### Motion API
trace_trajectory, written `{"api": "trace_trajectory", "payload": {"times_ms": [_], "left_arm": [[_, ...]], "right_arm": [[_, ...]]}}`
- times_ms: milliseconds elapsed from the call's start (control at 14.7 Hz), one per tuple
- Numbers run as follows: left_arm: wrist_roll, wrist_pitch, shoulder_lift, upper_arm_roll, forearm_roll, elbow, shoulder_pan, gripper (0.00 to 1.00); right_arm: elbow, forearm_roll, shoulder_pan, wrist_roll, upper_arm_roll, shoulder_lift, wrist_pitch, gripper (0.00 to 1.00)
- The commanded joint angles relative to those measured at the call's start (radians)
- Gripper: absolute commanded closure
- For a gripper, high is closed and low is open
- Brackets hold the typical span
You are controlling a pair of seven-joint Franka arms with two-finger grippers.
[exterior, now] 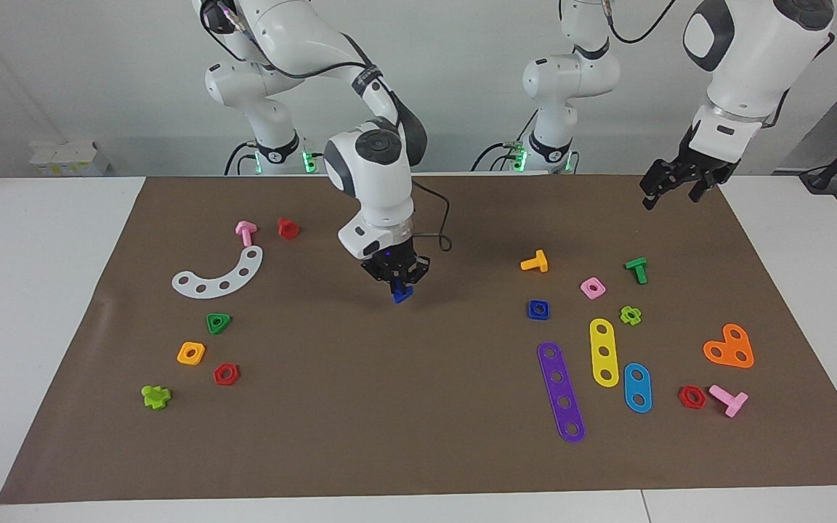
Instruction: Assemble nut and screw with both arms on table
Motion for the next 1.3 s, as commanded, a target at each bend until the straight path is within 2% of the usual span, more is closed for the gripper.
{"api": "trace_trajectory", "payload": {"times_ms": [0, 136, 341, 409, 477, 545, 682, 750, 955, 1091, 1227], "left_arm": [[-0.006, -0.011, -0.025, -0.001, -0.016, -0.019, 0.009, 0.00], [-0.010, -0.015, -0.025, -0.003, -0.016, -0.017, -0.002, 0.00], [-0.010, -0.058, -0.027, -0.003, -0.016, -0.017, 0.001, 0.00], [-0.010, -0.052, -0.027, -0.004, -0.016, -0.016, 0.001, 0.00], [-0.006, -0.044, -0.027, -0.004, -0.016, -0.017, -0.001, 0.00], [0.000, -0.035, -0.027, -0.006, -0.016, -0.017, -0.001, 0.00], [0.000, -0.005, -0.021, -0.009, -0.016, -0.016, -0.008, 0.00], [0.000, -0.003, -0.010, -0.012, -0.018, -0.011, -0.014, 0.00], [-0.001, 0.015, 0.056, -0.012, -0.067, 0.015, -0.065, 0.00], [-0.003, 0.026, 0.145, -0.014, -0.087, 0.082, -0.115, 0.00], [-0.010, 0.073, 0.220, -0.010, -0.088, 0.113, -0.163, 0.00]], "right_arm": [[0.040, -0.019, 0.004, 0.035, -0.001, 0.033, -0.027, 1.00], [-0.018, -0.020, 0.005, 0.042, -0.001, 0.024, -0.009, 1.00], [-0.027, -0.020, 0.005, 0.040, -0.001, 0.021, -0.006, 1.00], [-0.029, -0.020, 0.005, 0.040, -0.001, 0.021, -0.006, 0.95], [-0.029, -0.020, 0.005, 0.040, -0.001, 0.021, -0.007, 0.80], [-0.029, -0.020, 0.005, 0.042, 0.000, 0.019, -0.007, 0.58], [-0.029, -0.019, 0.001, 0.040, 0.000, 0.004, -0.009, 0.31], [-0.029, -0.019, -0.007, 0.035, 0.000, -0.013, -0.012, 0.21], [-0.035, -0.016, -0.045, 0.026, 0.000, -0.066, -0.024, 0.14], [-0.071, -0.010, -0.047, 0.026, 0.000, -0.077, -0.001, 0.16], [-0.124, -0.002, -0.038, 0.031, 0.000, -0.082, 0.096, 0.21]]}}
